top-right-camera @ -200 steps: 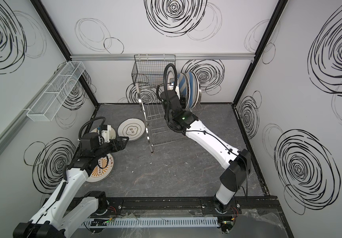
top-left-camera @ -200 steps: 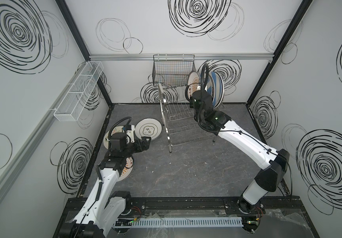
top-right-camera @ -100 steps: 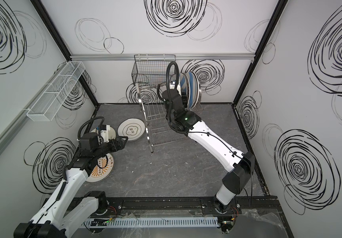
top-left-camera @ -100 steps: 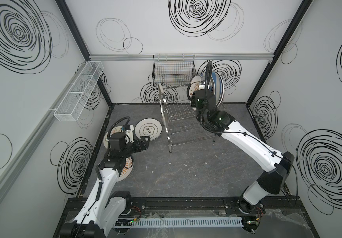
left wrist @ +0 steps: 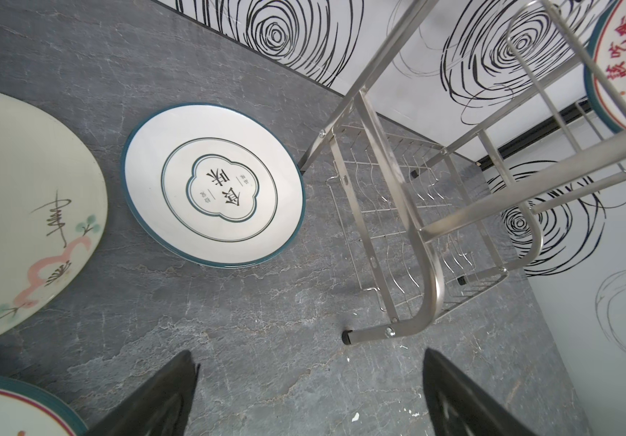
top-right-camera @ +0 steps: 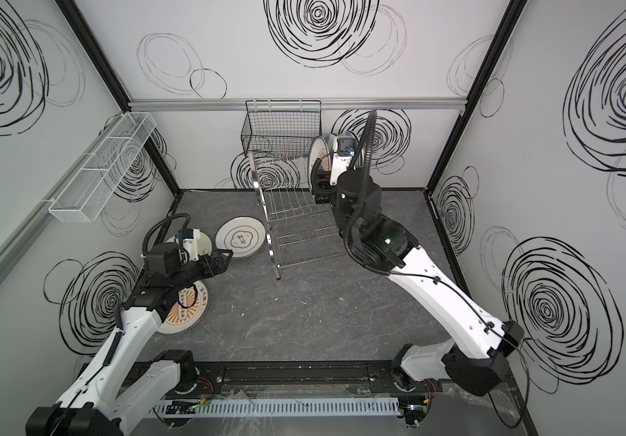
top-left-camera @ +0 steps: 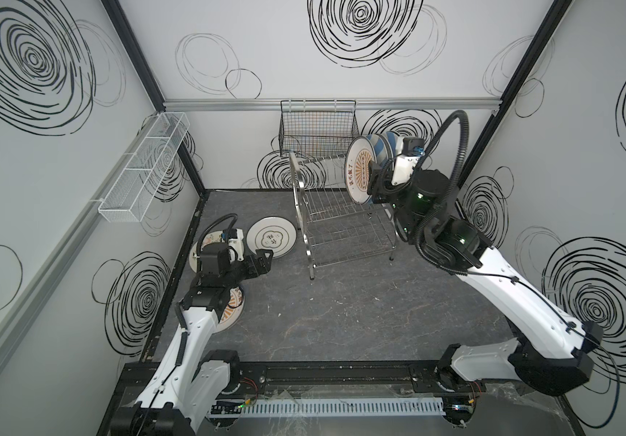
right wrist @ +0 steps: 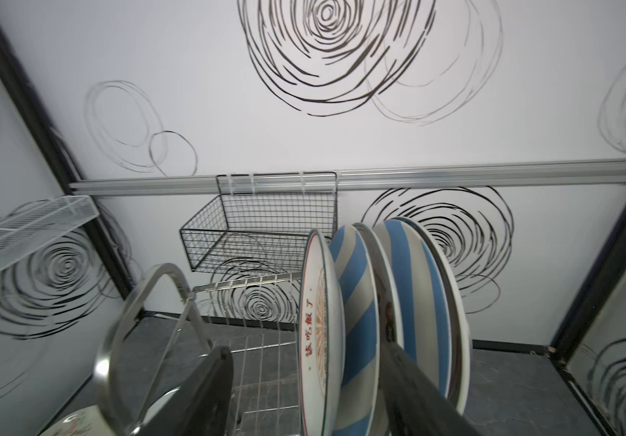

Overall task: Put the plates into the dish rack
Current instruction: 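Open the right gripper and withdraw it from the rack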

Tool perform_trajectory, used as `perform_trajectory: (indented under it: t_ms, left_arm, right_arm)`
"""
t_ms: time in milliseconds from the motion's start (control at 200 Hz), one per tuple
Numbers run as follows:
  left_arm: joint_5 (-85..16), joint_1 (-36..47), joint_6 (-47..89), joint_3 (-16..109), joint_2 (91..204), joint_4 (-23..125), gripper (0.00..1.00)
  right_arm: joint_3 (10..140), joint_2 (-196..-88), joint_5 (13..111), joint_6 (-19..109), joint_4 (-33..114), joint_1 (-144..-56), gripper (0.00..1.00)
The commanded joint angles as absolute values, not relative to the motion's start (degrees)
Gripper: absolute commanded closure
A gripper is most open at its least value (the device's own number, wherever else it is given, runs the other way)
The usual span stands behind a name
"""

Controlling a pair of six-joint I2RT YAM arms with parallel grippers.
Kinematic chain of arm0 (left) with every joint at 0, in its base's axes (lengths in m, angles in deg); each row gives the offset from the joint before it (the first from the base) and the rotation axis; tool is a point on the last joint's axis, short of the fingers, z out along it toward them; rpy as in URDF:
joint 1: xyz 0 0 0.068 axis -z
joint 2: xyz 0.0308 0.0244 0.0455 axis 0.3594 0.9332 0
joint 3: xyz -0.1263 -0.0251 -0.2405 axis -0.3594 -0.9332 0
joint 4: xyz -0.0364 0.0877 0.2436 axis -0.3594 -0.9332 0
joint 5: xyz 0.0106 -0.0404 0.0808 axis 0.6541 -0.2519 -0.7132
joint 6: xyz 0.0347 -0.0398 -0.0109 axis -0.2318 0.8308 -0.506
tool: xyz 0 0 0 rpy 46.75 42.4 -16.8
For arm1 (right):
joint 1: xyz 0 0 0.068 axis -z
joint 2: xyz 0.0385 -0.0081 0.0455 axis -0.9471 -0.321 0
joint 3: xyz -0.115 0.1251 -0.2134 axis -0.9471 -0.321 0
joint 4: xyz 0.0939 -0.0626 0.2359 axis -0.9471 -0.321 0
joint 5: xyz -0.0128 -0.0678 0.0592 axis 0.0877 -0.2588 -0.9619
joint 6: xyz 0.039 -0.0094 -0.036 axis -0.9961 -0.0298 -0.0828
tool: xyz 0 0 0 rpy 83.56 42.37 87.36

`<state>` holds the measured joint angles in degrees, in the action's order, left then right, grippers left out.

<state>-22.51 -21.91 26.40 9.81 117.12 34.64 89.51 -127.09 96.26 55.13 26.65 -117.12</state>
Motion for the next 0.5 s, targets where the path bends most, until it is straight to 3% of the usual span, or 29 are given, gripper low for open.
perform_trajectory:
  t_ms: [0,155,315,495]
  left_arm:
    - [-25.35,-21.97,26.16,10.03,117.47,34.74,0.04]
    - [-30.92,-19.48,25.26,12.52,119.24,28.17,0.04]
    - [-41.5,-14.71,32.58,11.71,117.92,25.17,0.04]
    - [-54.44,-5.43,35.53,13.31,120.08,19.98,0.04]
  right_arm:
    - [83.41,-122.81,82.07,53.9,26.62,-120.0,0.31]
    - [72.85,-115.99,74.21,52.32,27.22,-127.34,0.26]
    - [59.25,-109.51,74.64,50.31,30.72,-134.92,0.22]
    - [48.13,-106.74,76.16,46.36,31.47,-136.31,0.19]
